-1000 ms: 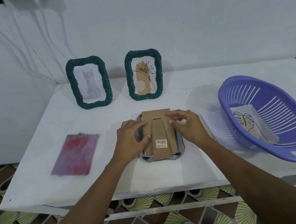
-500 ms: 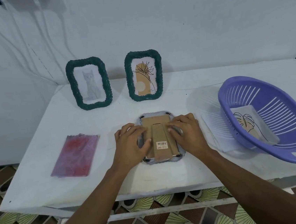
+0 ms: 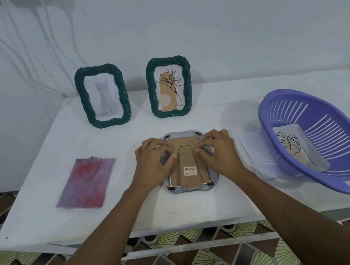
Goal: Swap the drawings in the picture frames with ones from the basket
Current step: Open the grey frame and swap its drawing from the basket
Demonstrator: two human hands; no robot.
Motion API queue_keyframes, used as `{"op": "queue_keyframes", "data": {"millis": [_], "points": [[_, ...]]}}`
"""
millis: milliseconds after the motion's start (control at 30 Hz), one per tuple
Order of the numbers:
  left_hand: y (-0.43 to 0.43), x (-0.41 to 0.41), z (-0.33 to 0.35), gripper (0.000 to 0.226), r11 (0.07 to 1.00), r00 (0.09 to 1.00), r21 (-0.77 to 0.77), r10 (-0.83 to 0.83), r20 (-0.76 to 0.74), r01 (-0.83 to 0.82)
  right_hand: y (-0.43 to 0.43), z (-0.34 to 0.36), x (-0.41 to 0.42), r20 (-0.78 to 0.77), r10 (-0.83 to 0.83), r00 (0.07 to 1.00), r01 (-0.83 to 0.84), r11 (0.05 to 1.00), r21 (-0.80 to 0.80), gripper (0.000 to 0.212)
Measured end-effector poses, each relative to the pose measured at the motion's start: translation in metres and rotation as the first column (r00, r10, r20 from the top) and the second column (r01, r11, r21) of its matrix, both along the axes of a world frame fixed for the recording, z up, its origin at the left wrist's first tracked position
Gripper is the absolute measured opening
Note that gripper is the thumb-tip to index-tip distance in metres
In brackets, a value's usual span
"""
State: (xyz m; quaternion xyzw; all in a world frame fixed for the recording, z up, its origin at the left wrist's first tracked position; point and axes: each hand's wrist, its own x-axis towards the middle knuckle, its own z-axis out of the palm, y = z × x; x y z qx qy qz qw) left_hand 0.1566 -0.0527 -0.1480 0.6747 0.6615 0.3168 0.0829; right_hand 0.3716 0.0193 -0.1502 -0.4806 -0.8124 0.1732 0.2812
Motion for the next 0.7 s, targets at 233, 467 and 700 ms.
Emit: {"op": "queue_keyframes", "data": {"millis": [233, 467, 700], "points": [[0.029, -0.008, 0.005, 0.014, 0.996, 0.985, -0.037, 0.081, 0.154, -0.076, 0.029, 0.002, -0.002, -0.134, -0.051, 0.990, 0.040, 0.996, -0.086, 0.017], [0.041, -0.015, 0.004, 0.037, 0.994, 0.989, -0.106, 0.054, 0.138, -0.039, 0.036, 0.000, -0.003, -0.135, -0.025, 0.990, 0.008, 0.992, -0.123, 0.022], [0.048, -0.017, 0.002, 0.025, 0.987, 0.990, -0.151, 0.075, 0.118, -0.057, 0.043, 0.004, -0.004, -0.112, -0.012, 0.994, -0.009, 0.983, -0.181, 0.020]]}}
